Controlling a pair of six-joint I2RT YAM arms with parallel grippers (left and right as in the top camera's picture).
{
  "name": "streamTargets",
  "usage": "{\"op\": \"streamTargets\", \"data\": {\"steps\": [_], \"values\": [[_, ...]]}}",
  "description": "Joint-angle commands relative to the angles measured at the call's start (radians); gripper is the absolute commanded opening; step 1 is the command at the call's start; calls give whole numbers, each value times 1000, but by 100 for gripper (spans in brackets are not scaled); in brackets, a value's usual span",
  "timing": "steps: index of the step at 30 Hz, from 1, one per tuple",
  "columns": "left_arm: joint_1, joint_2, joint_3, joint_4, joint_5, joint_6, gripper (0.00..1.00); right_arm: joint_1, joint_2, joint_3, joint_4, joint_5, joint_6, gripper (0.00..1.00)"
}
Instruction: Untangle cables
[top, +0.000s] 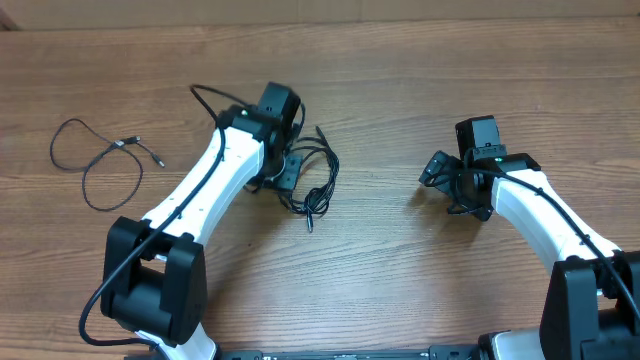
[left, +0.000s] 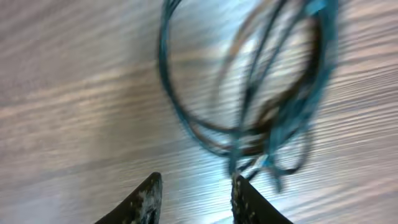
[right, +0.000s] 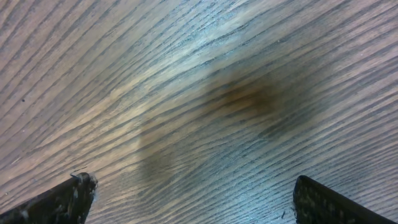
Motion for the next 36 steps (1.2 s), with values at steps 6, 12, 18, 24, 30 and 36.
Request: {"op": "streamTargets", "data": {"steps": [6,12,18,24,30,36], "values": [[-55,-21,-6,58,204,-15,21,-2,-9,2,6,6,-4,100],[-69,-21,-180,245,199,-21,10,-2,-9,2,6,6,-4,100],[-69,-20,-240,330,195,-21,10,-2,-9,2,6,6,-4,100],[-69,-19,-298,407,195,-21,13,-2,-9,2,6,6,-4,100],[-69,-14,-330,436,195,-21,16,-2,-9,2,6,6,-4,100],[-69,-10,-342,441,146,-21,19,-2,-9,2,6,6,-4,100]]}}
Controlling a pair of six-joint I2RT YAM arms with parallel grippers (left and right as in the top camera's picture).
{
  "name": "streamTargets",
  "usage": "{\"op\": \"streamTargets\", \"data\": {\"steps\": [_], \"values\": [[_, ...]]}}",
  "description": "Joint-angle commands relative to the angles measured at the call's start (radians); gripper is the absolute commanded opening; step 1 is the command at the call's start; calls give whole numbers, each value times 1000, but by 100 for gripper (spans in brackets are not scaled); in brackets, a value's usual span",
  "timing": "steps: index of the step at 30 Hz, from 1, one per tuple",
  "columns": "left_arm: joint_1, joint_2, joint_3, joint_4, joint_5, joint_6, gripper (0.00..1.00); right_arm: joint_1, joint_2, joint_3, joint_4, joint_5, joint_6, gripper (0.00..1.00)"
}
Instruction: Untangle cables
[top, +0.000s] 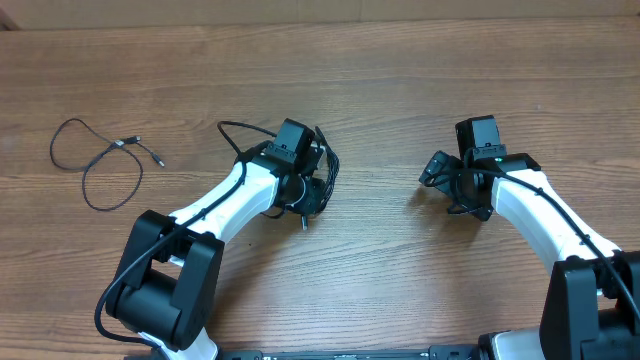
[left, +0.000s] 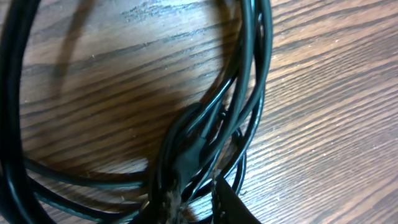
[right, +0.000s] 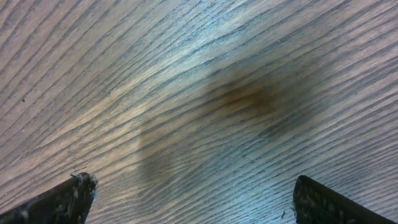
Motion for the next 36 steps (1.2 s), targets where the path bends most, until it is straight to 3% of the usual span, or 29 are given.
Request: {"op": "streamTargets", "data": {"steps": [1,10,16,36], "values": [[-2,-6,-11,3,-38,-6,19,-2,-9,2,6,6,-5,100],[-2,-13,113,-129,-32,-26,22,-2,-9,2,6,6,-5,100],[0,-9,115,-117,-117,-30,20,-2,-9,2,6,6,-5,100],[-12,47,106,-113,-111,-33,21,-2,-9,2,6,6,-5,100]]}}
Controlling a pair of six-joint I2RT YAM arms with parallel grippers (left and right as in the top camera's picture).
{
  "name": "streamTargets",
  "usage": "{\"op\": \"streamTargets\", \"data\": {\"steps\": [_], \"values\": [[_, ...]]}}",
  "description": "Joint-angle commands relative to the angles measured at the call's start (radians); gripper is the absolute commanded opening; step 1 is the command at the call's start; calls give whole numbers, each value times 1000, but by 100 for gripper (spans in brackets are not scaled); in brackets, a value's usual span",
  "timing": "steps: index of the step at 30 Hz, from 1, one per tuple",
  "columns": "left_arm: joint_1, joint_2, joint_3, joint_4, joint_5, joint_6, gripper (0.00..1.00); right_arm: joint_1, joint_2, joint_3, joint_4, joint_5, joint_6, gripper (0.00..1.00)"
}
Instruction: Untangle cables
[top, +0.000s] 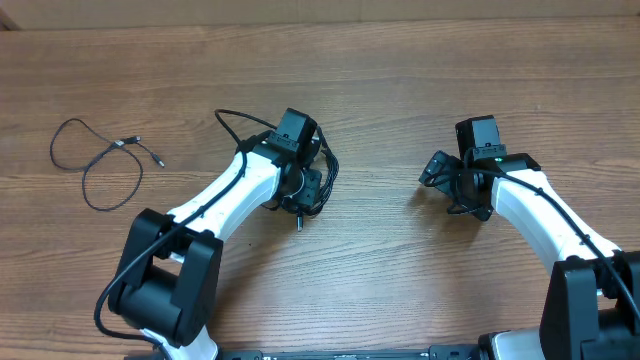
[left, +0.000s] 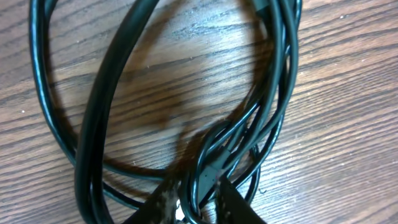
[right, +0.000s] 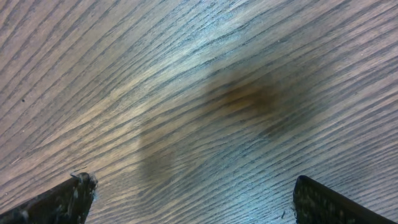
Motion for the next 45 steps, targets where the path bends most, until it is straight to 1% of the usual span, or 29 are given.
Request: {"op": "streamTargets", "data": {"steps": [1,8,12,15,16,18,19,21,33,36,38,45], "values": [[-16,48,8,5,-13,-10,19,-2,-9,2,6,6,-5,100],[-26,56,11,27,-11,-6,12,-2,-9,2,6,6,-5,100],[-26,57,11,34,31,-6,12,-2,-9,2,6,6,-5,100],[-26,57,11,43,31,-5,12,-2,-9,2,6,6,-5,100],[-26,57,11,47,31,-5,13,-2,-9,2,6,6,-5,100],[-26,57,11,57,31,-5,25,-2,-9,2,6,6,-5,100],[-26,57,11,61,31,-5,26,-2,-9,2,6,6,-5,100],[-26,57,11,65,31,-5,25,-2,-9,2,6,6,-5,100],[-26,57,10,48,31,-5,12,-2,-9,2,6,6,-5,100],[-26,57,8,49,31,-6,10,-2,-9,2,6,6,-5,100],[-26,57,8,49,32,-6,4,-2,-9,2,6,6,-5,100],[-26,57,8,62,50,-5,4,-2,-9,2,6,6,-5,100]]}}
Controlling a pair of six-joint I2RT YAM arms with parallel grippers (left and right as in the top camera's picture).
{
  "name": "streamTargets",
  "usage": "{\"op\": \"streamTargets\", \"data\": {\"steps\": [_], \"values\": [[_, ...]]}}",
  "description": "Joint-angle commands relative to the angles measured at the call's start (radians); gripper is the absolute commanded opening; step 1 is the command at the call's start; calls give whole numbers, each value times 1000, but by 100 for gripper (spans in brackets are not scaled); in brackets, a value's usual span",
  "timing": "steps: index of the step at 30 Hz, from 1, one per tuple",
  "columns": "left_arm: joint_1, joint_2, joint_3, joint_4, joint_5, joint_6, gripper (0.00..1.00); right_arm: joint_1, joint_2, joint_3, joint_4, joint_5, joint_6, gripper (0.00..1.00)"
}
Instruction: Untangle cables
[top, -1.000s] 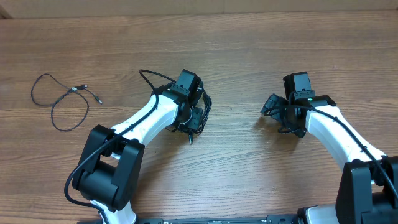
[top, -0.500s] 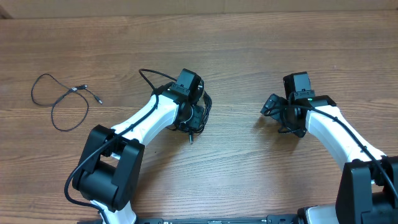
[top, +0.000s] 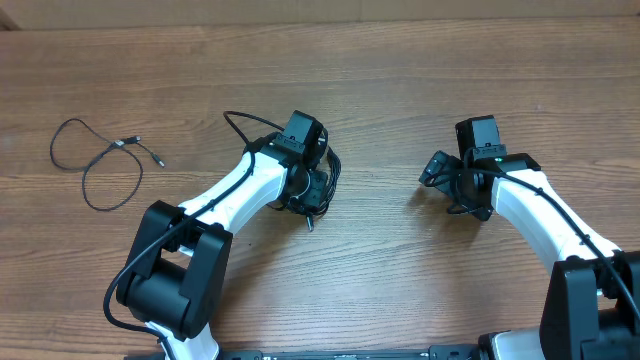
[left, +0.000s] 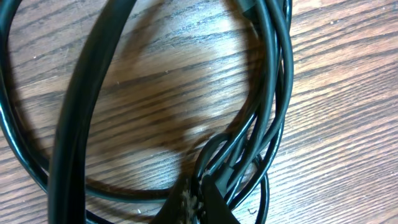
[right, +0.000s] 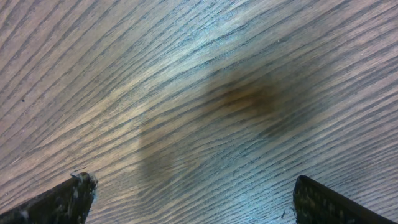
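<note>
A tangled bundle of black cables (top: 331, 168) lies left of the table's middle, and one plug end (top: 311, 223) sticks out toward the front. My left gripper (top: 312, 192) is down on it. In the left wrist view the loops (left: 274, 93) fill the frame, and the gripper (left: 198, 198) is shut on strands where they cross. A thin black cable (top: 118, 146) lies by itself at the far left. My right gripper (top: 446, 186) rests at the right, apart from any cable, and stands open (right: 193, 199) over bare wood.
The wooden table (top: 400, 280) fills the view. The left arm's own lead (top: 236, 118) arcs up behind its wrist. Nothing else lies on the table.
The left gripper's fingers, which had a small gap with a strand in it, are now pressed together. Gripper and bundle have moved slightly right. The right arm has not moved.
First the left gripper hung open above the spread bundle. Then it was down among the loops with strands between its fingers. Later the fingers had narrowed on a crossing, and now they are shut on it. The bundle has drawn tighter and lies a little further right.
</note>
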Motion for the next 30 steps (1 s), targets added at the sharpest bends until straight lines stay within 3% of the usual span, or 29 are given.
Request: {"op": "streamTargets", "data": {"steps": [1,7,17,20,24,30], "values": [[-6,14,8,12,42,-2,4,-2,-9,2,6,6,-5,100],[35,14,8,64,277,-3,4,-2,-9,2,6,6,-5,100],[51,14,8,153,305,5,4,-2,-9,2,15,-2,-1,100],[51,14,8,197,306,5,4,-2,-9,2,24,-145,6,100],[55,14,8,260,325,-3,4,1,-9,0,109,-505,6,100],[55,14,8,286,322,-69,4,4,-9,0,167,-649,12,100]]}}
